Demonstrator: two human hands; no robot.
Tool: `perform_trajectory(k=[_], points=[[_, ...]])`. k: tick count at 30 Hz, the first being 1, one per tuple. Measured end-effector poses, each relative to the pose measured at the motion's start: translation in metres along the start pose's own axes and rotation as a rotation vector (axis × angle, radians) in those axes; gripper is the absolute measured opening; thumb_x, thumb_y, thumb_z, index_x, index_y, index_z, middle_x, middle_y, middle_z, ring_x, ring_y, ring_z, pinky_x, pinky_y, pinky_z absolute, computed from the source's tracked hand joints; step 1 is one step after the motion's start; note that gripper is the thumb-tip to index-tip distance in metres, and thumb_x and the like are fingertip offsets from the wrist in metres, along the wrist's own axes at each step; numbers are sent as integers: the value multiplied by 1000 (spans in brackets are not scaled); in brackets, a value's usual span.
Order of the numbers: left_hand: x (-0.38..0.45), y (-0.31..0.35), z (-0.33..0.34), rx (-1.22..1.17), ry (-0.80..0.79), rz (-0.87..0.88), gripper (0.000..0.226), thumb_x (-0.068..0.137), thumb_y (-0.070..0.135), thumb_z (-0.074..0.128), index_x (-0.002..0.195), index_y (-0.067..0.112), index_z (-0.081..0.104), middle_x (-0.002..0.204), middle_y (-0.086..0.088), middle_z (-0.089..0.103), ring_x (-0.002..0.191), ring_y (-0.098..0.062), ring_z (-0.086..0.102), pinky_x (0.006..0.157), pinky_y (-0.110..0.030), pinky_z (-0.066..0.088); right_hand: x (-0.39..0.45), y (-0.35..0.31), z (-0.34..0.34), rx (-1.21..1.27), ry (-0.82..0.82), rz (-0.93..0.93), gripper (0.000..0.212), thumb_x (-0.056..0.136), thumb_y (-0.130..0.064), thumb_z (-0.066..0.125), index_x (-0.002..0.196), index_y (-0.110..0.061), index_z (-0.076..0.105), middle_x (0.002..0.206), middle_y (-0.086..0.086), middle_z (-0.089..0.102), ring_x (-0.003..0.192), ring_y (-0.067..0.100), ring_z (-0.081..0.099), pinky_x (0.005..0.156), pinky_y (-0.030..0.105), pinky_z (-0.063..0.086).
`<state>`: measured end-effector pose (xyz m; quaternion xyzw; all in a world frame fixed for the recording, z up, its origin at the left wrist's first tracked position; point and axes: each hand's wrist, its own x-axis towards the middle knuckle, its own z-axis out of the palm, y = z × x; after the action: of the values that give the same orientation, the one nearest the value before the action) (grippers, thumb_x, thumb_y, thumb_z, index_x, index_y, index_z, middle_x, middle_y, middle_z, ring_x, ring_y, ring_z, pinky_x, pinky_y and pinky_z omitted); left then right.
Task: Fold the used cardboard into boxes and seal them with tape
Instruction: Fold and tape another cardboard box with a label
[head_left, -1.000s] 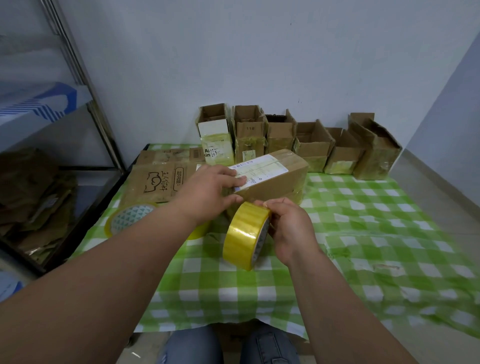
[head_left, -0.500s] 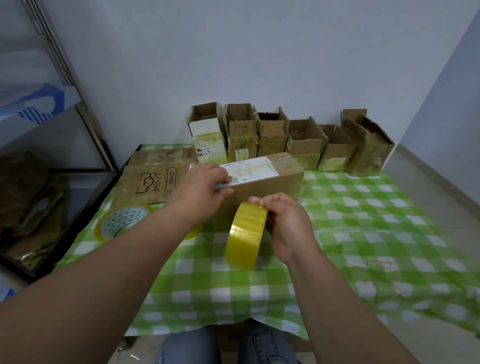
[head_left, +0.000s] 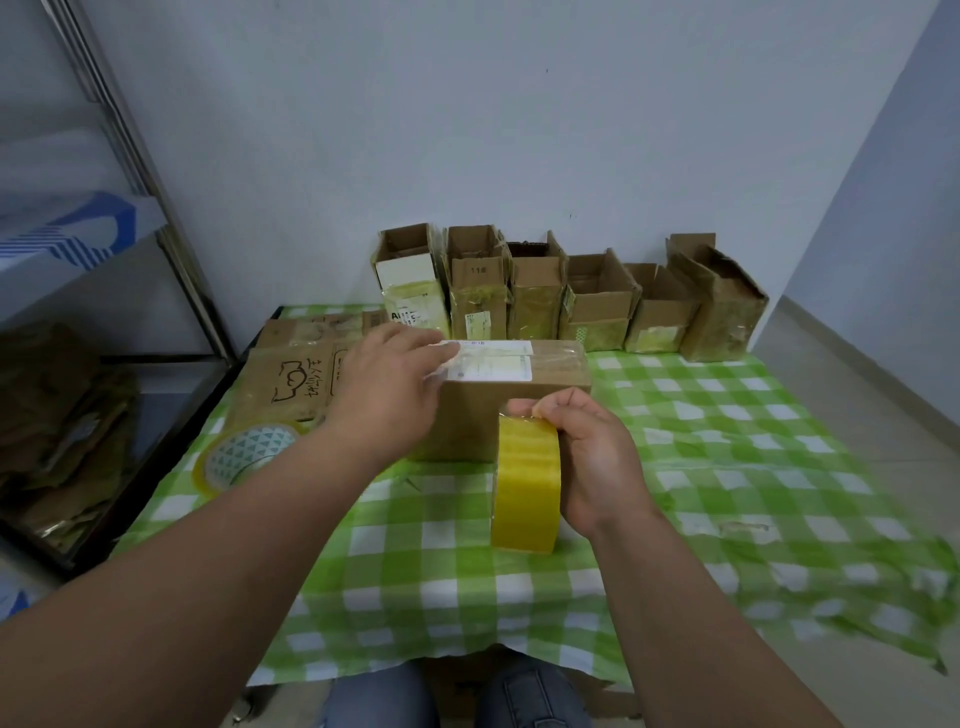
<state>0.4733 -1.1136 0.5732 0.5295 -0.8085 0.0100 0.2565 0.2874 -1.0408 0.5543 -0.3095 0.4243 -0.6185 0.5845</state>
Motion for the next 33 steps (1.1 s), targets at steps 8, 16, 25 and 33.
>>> perform_trajectory(k=[8, 16, 25, 33], points=[[-24, 62, -17, -719, -316, -279, 15, 88, 26, 73, 101, 20, 73, 95, 5, 73, 93, -11, 68, 84, -28, 56, -12, 0, 2, -114, -73, -56, 23, 93, 0, 54, 74, -10, 59, 92, 14, 70, 84, 28, 60, 73, 39, 49], [-31, 59, -22, -723, -359, -397, 9, 87, 14, 73, 78, 14, 70, 79, -3, 68, 76, -17, 60, 80, -41, 57, -23, 9, 5, -535, 15, -217, 15, 87, -29, 61, 73, -31, 65, 101, 7, 63, 91, 22, 59, 87, 42, 49], [-34, 60, -26, -340, -174, -289, 19, 95, 28, 60, 76, 28, 60, 77, 7, 64, 77, -18, 63, 70, -35, 51, -36, 6, 15, -562, 79, -197, 28, 90, -35, 68, 118, -32, 62, 121, -9, 60, 105, 0, 57, 80, 16, 45], [-31, 54, -32, -241, -33, -332, 14, 100, 29, 50, 93, 25, 61, 93, 7, 58, 86, -19, 56, 65, -31, 36, -43, 15, 7, -648, -177, -137, 9, 94, -26, 64, 89, -19, 65, 79, -6, 64, 71, 3, 58, 64, 17, 46]])
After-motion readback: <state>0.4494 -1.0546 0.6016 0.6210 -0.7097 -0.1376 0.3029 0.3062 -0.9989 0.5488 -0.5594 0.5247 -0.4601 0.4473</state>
